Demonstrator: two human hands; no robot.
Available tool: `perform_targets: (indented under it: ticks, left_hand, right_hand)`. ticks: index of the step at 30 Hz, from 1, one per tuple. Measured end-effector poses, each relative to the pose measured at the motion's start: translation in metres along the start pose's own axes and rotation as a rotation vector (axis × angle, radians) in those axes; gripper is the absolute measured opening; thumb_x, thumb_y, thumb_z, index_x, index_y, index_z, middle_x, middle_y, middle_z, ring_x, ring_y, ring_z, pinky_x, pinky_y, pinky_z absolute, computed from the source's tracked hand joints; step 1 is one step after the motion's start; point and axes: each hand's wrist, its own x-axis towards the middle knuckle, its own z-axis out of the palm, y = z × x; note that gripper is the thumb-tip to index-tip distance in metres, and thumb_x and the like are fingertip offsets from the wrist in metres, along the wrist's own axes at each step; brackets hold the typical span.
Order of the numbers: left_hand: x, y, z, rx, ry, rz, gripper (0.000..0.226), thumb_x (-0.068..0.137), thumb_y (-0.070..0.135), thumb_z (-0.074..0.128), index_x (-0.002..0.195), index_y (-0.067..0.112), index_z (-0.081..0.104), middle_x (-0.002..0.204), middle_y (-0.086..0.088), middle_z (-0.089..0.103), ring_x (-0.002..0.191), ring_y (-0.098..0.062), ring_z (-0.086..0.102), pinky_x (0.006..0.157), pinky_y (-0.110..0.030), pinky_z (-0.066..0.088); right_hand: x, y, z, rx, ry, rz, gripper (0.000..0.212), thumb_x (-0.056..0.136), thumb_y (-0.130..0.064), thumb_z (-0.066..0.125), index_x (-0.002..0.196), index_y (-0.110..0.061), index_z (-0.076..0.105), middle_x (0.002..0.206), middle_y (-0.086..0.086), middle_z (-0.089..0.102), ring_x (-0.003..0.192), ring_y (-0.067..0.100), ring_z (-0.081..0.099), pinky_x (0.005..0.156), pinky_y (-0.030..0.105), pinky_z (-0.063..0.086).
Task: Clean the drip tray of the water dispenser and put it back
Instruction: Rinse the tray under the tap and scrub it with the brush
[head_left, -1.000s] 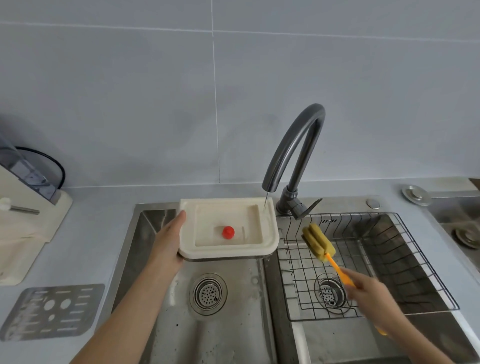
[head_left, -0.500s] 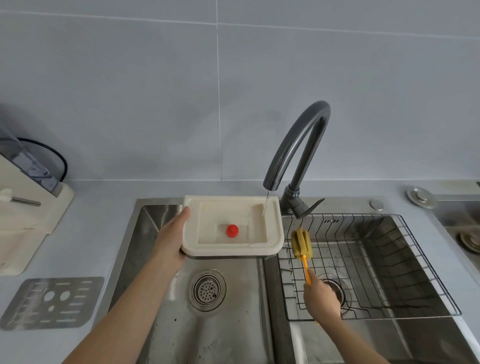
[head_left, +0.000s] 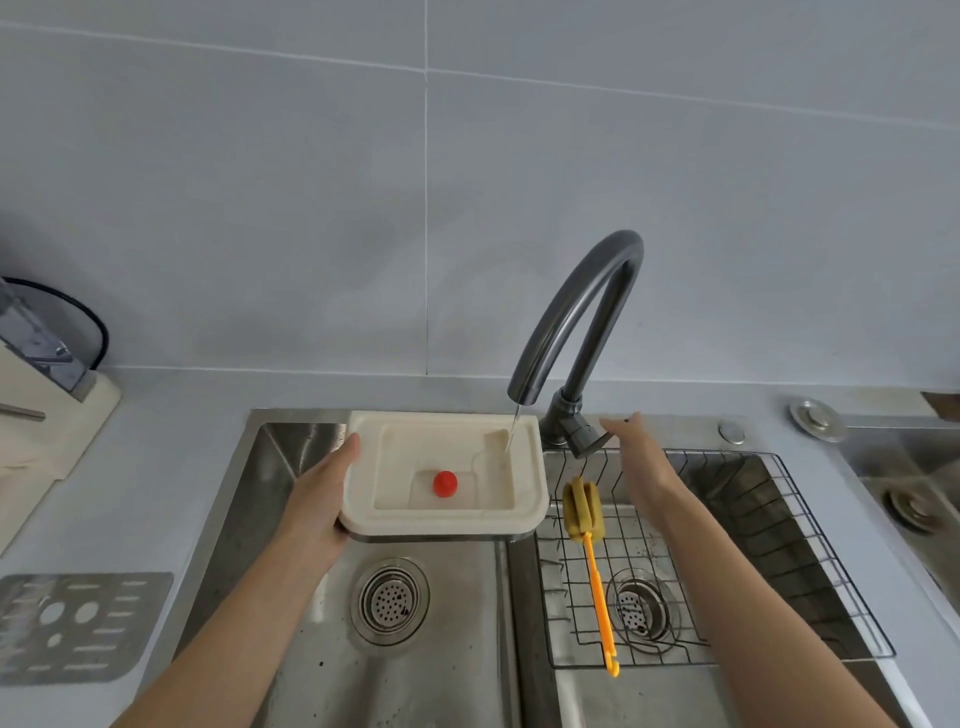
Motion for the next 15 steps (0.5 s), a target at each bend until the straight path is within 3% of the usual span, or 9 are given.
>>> perform_targets:
  ticks: [4, 10, 15]
  left_hand:
    - [0.002, 0.001, -0.003, 0.009, 0.001, -0.013, 0.021, 0.087, 0.032, 0.057, 0.101, 0.018, 0.059, 0.095, -0.005, 0.065, 0.088, -0.025, 0.062, 0.086, -0.047, 0.050]
    - [-0.001, 0.003, -0.003, 0.013, -0.006, 0.005, 0.014, 0.087, 0.031, 0.056, 0.093, 0.019, 0.059, 0.094, -0.005, 0.064, 0.087, -0.024, 0.062, 0.080, -0.042, 0.051]
    - [-0.003, 0.004, -0.007, -0.005, 0.004, 0.000, 0.021, 0.085, 0.032, 0.060, 0.099, 0.017, 0.061, 0.101, -0.007, 0.066, 0.093, -0.026, 0.063, 0.081, -0.042, 0.052]
  right_hand:
    - [0.003, -0.018, 0.010, 0.192, -0.020, 0.024, 0.054, 0.095, -0.028, 0.036, 0.142, -0.006, 0.021, 0.155, 0.013, 0.009, 0.142, 0.026, 0.008, 0.115, 0.042, 0.007]
    - [-0.001, -0.046, 0.013, 0.387, -0.014, 0.067, 0.066, 0.093, -0.025, 0.041, 0.146, -0.007, 0.007, 0.153, 0.012, 0.017, 0.140, 0.026, 0.020, 0.111, 0.036, 0.023]
    - [-0.009, -0.044, 0.011, 0.345, -0.042, 0.070, 0.068, 0.094, -0.031, 0.039, 0.147, -0.008, 0.003, 0.154, 0.014, 0.011, 0.141, 0.026, 0.018, 0.113, 0.038, 0.017]
